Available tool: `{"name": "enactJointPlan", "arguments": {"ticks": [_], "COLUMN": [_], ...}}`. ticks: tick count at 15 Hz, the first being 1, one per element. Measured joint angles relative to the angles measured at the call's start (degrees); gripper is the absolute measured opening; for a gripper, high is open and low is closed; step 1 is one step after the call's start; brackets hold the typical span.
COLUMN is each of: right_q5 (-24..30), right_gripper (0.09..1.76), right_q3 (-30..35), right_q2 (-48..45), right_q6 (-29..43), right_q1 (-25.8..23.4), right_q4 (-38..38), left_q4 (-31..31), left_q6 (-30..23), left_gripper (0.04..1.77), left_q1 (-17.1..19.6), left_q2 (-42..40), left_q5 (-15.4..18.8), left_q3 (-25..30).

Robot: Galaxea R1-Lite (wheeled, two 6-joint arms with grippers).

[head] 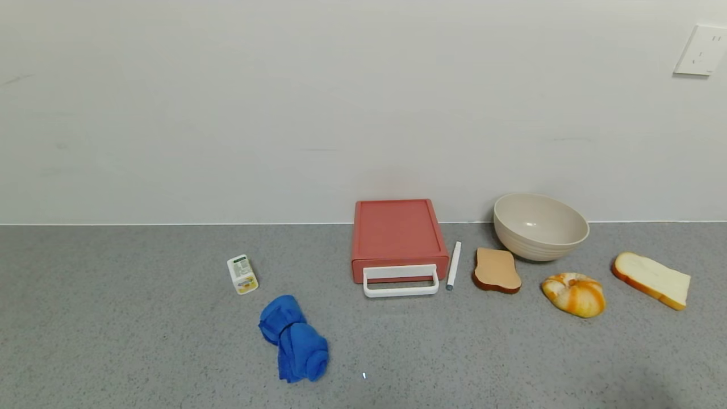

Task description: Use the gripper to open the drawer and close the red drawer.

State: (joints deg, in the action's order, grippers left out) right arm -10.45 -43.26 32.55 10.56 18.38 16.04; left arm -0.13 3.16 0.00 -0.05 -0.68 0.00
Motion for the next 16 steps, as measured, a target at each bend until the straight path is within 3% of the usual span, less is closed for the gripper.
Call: {"name": "enactJointPlan", "arguments": {"ticks": [3,9,13,16], "right_q5": [-7.3,-8.5,-6.3,3.0], "right_gripper": [1.71,1.71,1.71,1.71], "right_q3": [2.5,4.7,6.6,7.8], "right_q2": [-4.3,-11.6,-16.2,-19.3], "right_q6": [-0.9,-5.5,-5.5,-7.2], "right_q1": [-1.0,-10.8,-14.7,-16.7], "right_q4": [0.0,-0.1,-0.3,-0.4], "left_q4": [0.0,0.1,0.1,0.1], "left_q6": [0.0,0.0,0.0,-0.1], "left_gripper": [1.72,1.72,1.72,1.72], "left_q1": [0.0,0.0,0.0,0.0], "left_q2": [0.0,0.0,0.0,0.0], "left_q5": [0.0,0.0,0.0,0.0], "left_q3": [0.0,0.0,0.0,0.0]}}
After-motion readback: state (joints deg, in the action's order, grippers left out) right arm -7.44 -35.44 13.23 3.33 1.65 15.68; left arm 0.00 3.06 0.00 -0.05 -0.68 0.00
